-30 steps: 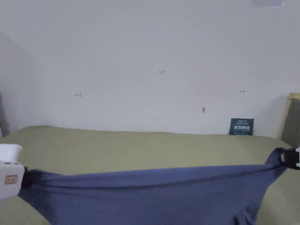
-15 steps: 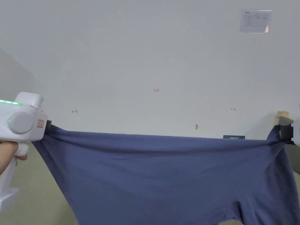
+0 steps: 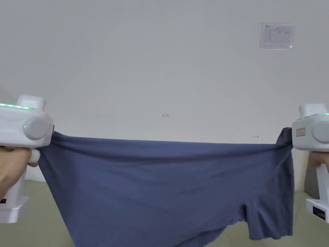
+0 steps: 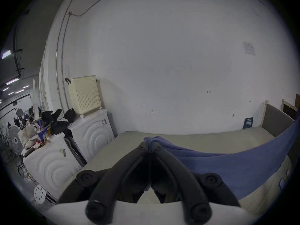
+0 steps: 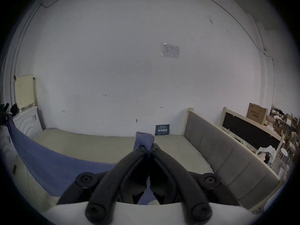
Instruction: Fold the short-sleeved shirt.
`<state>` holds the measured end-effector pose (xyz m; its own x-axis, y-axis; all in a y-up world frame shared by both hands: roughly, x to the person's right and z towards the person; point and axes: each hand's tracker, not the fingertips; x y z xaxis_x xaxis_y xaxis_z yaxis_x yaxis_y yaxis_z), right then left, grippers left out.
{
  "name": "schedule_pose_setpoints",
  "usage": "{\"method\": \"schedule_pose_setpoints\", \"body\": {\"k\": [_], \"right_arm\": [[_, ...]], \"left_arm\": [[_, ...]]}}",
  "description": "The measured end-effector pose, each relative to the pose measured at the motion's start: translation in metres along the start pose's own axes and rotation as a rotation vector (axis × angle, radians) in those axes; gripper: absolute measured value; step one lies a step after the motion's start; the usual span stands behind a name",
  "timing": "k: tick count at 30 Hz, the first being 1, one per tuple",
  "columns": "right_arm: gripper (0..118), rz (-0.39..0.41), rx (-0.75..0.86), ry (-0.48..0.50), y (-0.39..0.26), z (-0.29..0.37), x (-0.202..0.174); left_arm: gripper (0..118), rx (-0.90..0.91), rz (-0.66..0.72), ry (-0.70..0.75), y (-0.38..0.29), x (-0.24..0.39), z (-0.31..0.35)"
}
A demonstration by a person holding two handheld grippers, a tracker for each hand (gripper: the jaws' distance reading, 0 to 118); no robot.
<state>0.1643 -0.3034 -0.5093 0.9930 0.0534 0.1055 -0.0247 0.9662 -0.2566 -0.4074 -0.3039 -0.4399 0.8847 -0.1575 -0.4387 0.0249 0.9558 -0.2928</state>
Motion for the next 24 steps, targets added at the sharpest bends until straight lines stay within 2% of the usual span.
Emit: {"method": "schedule_pose_setpoints", "body": {"k": [5, 11, 14, 16, 18, 19, 24], "right_arm": [[0, 0.017, -0.038, -0.012, -0.017, -0.045, -0.013], [0, 0.055, -0.126, -0.028, -0.08, -0.082, -0.022], [0, 0.057, -0.161, -0.011, -0.129, -0.073, -0.019], [0, 0.022, -0.182, 0.022, -0.157, -0.061, -0.009], [0, 0.038, -0.21, 0.031, -0.189, -0.043, 0.0], [0, 0.051, -0.232, 0.033, -0.203, -0.033, 0.004], [0, 0.02, -0.327, 0.071, -0.272, 0.03, 0.026]], "left_arm": [[3, -0.037, -0.006, 0.011, -0.015, 0.017, -0.041], [3, -0.128, -0.038, -0.013, -0.079, 0.038, -0.072], [3, -0.166, -0.022, -0.024, -0.121, 0.045, -0.073], [3, -0.21, -0.026, -0.053, -0.15, 0.046, -0.068], [3, -0.248, -0.028, -0.071, -0.176, 0.041, -0.059], [3, -0.27, -0.017, -0.086, -0.19, 0.037, -0.05], [3, -0.362, -0.004, -0.144, -0.252, 0.01, 0.004]]}}
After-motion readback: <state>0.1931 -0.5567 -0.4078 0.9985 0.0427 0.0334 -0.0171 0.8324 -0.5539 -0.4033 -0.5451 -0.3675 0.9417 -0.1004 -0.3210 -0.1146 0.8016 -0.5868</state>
